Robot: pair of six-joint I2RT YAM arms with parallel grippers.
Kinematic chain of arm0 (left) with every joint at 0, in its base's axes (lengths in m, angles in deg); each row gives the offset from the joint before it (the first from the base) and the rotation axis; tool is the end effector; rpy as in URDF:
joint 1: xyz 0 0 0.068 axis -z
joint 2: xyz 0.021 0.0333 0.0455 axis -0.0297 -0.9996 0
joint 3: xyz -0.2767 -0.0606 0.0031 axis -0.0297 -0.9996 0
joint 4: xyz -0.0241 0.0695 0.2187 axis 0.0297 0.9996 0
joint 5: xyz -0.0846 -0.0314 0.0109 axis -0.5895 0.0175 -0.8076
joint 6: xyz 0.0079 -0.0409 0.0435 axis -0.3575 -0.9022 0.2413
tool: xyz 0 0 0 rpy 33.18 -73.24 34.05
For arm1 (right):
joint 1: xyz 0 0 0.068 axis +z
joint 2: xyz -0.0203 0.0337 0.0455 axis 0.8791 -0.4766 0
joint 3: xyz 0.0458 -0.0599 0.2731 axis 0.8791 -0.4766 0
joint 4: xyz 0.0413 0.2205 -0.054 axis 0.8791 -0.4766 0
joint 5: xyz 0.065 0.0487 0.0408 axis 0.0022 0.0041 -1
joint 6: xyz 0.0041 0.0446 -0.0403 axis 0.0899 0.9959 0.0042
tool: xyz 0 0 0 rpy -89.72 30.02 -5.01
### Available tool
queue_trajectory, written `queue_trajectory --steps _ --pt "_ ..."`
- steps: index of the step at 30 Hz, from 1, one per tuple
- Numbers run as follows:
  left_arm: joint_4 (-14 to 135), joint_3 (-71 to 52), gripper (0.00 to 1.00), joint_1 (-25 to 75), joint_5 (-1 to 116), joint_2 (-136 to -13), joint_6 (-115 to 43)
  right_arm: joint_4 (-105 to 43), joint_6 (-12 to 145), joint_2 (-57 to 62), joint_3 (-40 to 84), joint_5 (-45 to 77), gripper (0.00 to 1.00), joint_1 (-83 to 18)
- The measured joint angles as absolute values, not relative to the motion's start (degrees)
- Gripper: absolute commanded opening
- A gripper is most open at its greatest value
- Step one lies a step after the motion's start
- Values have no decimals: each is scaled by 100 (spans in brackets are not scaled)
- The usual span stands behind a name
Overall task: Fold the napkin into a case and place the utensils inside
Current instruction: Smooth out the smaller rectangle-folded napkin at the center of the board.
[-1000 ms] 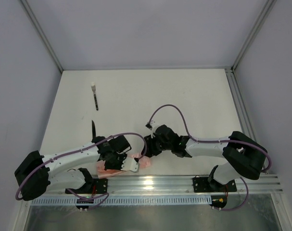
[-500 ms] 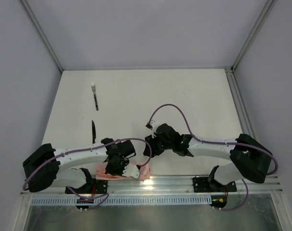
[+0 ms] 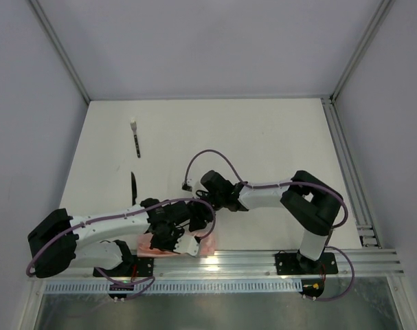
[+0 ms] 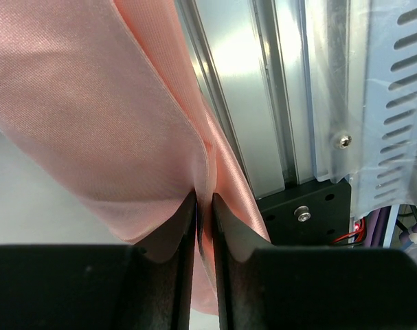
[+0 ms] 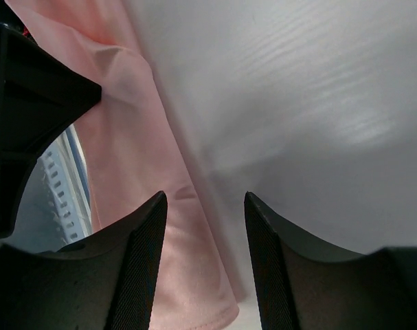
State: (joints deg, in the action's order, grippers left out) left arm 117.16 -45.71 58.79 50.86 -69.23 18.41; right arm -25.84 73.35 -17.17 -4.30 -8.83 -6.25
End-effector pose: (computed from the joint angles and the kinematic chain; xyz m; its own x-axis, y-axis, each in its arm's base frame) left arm 0.0582 -0.1261 0.1860 0.2114 0.9572 -0.1979 0.9545 -0.2457 -0.1688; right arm 0.1663 0.2816 0.1733 -0.6156 -0.5420 -0.5720 -0.7805 0.3194 0.5374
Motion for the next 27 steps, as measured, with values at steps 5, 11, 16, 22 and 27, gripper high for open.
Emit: queue_trajectory --steps 5,11,16,22,27 --pt "11716 -4574 16 6036 5084 -6925 1862 -2661 7071 -2347 123 -1571 50 -625" --pt "11716 -4591 16 6080 5086 -6897 1867 -2626 7075 -2904 523 -2376 48 -568" --pt "11716 -4593 16 6097 5086 -6869 1865 -2462 7263 -3236 703 -2874 45 -413" --pt "11716 -4630 16 6158 5088 -6831 1862 -2294 7525 -3540 808 -3091 13 -303" --pt "11710 -4654 25 6167 5145 -6705 1849 -2233 7702 -3651 818 -3150 4 -297"
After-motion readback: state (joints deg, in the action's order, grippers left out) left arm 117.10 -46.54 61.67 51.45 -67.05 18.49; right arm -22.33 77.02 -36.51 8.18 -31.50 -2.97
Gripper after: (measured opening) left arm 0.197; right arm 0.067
